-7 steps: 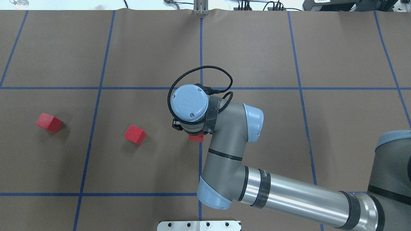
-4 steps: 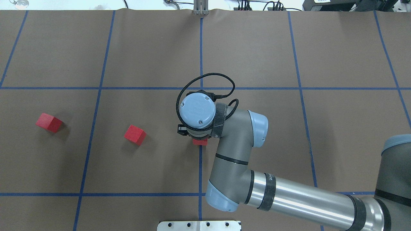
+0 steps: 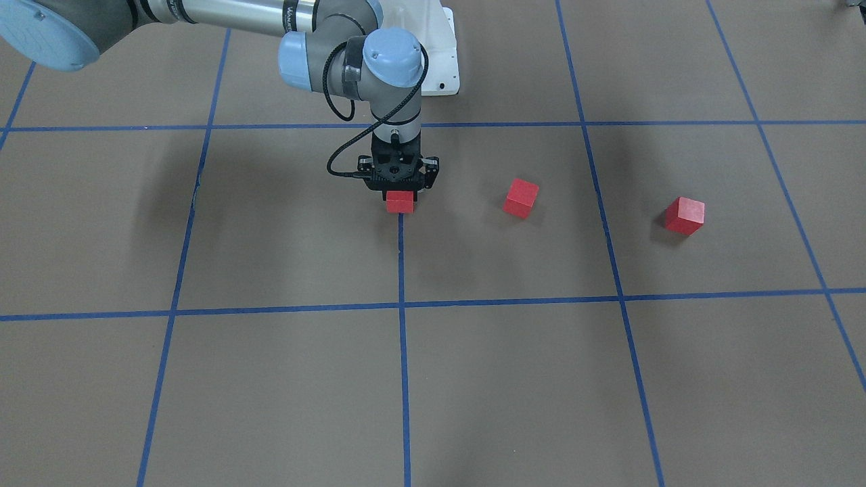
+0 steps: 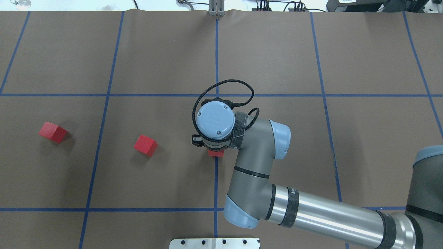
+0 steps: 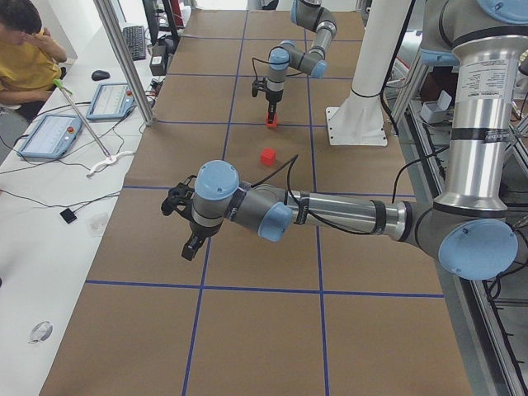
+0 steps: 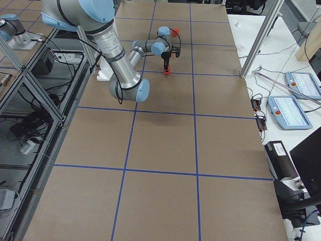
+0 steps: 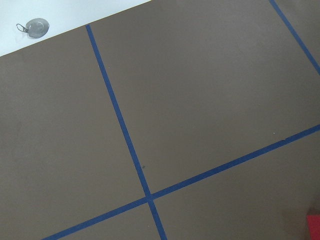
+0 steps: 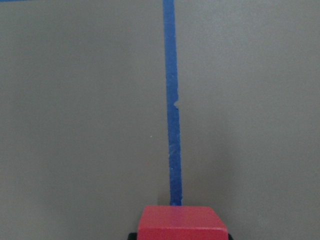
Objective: Form red blocks into L shape at center
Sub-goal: 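Lower the red cube at center and open the right gripper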
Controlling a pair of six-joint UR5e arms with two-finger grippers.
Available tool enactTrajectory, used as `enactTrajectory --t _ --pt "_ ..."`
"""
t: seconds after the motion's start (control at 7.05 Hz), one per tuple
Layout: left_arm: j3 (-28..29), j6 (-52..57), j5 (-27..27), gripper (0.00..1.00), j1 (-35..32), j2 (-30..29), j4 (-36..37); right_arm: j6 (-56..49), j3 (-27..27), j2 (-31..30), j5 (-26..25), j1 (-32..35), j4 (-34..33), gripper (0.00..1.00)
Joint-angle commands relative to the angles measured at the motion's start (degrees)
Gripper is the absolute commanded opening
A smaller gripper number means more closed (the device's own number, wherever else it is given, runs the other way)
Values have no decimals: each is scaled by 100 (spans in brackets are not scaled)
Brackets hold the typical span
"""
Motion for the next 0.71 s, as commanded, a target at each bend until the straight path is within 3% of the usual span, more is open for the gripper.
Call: enactTrajectory --t 0.0,0.28,0.43,0.57 --pt "4 0 0 100 -8 0 1 0 -13 10 -9 0 -8 28" --pt "21 0 0 100 1 0 -8 35 -13 36 -52 -17 0 81" --pt "21 0 0 100 1 0 -8 53 -13 36 -62 -26 0 98" --pt "21 0 0 100 1 0 -8 36 -13 36 -62 -26 0 99"
